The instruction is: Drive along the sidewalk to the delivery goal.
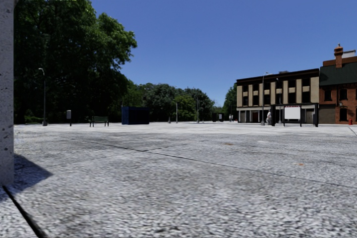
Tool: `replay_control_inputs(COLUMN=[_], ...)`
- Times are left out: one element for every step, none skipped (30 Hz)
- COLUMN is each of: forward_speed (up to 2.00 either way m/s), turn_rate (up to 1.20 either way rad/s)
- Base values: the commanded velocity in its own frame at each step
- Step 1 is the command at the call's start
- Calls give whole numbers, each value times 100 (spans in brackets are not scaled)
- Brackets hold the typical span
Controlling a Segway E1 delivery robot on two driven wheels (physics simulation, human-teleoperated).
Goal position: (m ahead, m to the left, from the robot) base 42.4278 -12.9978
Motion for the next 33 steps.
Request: replay_control_inputs(forward_speed=[200, 200, 200, 200, 200, 200, 200, 200, 200, 200, 200, 200, 200, 200, 200, 200, 200, 200, 200, 200, 200, 200, 200, 200, 200, 200, 200, 200, 200, 200, 200, 200, 200], turn_rate=[27, 27, 27, 27, 27, 27, 27, 22, 6, 0, 0, 0, 0, 0, 0, 0, 0, 0, 0, 0, 0, 0, 0, 0, 0, 0, 0, 0, 0, 0, 0, 0, 0])
